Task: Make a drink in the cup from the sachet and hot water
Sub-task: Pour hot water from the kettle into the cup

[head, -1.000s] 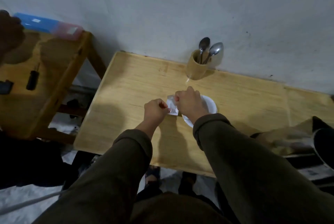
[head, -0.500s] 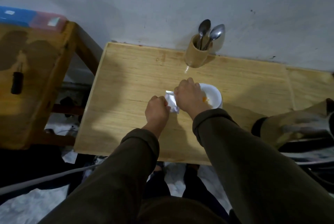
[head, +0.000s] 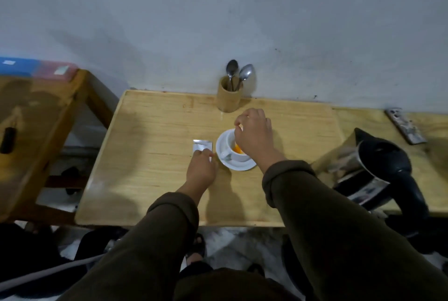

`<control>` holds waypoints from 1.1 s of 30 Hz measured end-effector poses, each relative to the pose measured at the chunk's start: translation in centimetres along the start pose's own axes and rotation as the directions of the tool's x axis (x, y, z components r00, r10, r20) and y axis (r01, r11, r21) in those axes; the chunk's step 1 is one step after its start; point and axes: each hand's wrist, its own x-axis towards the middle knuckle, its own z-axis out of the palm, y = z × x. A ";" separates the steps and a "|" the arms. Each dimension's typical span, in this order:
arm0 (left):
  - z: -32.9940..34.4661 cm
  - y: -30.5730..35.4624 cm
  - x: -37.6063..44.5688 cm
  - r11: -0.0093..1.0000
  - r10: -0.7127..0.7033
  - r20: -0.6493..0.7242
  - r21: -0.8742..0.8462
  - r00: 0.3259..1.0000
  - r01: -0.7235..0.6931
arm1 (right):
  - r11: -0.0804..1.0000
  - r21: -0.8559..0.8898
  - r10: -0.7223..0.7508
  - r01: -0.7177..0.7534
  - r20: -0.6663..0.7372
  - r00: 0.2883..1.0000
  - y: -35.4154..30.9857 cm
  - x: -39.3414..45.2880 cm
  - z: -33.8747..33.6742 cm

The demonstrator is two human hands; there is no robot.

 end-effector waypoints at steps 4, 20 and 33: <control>2.0 2.3 -2.7 0.997 -0.008 -0.033 0.077 0.999 0.010 | 0.998 0.056 0.042 -0.038 -0.071 0.997 3.4 -3.0 -3.4; 8.1 4.9 -3.1 0.974 -0.081 0.073 0.217 0.994 0.063 | 0.951 0.137 0.310 -0.278 -0.386 0.869 17.3 -16.9 -10.7; 9.2 6.3 -2.4 0.779 -0.397 0.095 -0.492 0.913 0.390 | 0.508 0.693 0.730 -0.512 -0.031 0.683 20.9 -20.8 -10.5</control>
